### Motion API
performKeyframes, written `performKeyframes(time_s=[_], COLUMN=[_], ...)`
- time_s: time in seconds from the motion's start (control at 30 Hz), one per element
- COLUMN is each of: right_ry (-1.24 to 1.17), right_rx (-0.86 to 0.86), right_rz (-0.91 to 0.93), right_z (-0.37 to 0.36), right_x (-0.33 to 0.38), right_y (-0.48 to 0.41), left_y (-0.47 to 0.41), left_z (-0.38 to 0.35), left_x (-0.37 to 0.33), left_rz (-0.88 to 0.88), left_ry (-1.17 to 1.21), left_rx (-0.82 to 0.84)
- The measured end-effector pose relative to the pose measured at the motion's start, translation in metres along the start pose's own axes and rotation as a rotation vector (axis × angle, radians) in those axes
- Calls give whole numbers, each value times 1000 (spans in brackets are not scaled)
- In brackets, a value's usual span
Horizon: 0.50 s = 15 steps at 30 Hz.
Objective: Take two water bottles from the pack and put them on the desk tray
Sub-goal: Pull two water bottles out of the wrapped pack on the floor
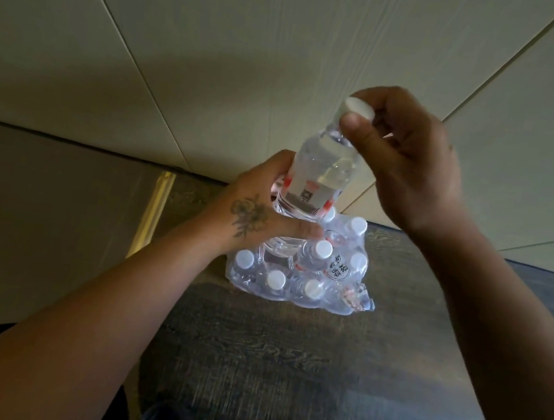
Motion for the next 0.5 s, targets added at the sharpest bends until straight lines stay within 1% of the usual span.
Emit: performKeyframes(time_s=[0.1, 0.17, 0.2, 0.23, 0.27, 0.3, 0.33, 0.37, 0.43, 0.5], right_ry=[-246, -402, -405, -335, -185, 19, 218, 358, 470, 565], right_rx=[-57, -10, 36, 101, 191, 294, 390, 470, 580, 620], right_rz=[-105, -276, -388, -490, -549, -542, -483, -408, -306, -228], right_z=[0, -6, -11, -16, -22, -29, -35, -42, -54, -66], right_x=[-8, -25, -37, -50, -61, -73, -81, -86, -88, -91], right_y=[-4, -4, -3, 0, 5, 12, 23, 34, 51, 61], left_y=[-1, -1, 0, 1, 2, 3, 4, 5, 7, 7], left_z=[3, 4, 6, 7, 8, 9, 10, 11, 12, 11], left_x=[-2, -3, -4, -4, -4, -3, -3, -4, -9, -11], left_rz=[-24, -27, -21, -15, -10, -7, -7, -11, -16, -19], left_ry=[22, 29, 36, 37, 29, 17, 7, -3, 3, 27], left_rx=[-48, -50, -52, -55, -58, -61, -64, -62, -56, -55])
Point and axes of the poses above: each hand's wrist, its own y-axis away from the middle knuckle, its own z-axis out of the back of the hand, x = y × z, the point moved 2 cm from there along -y, towards the middle knuckle, and after that the axes turned 2 degrees about y, right-handed, at the moved point
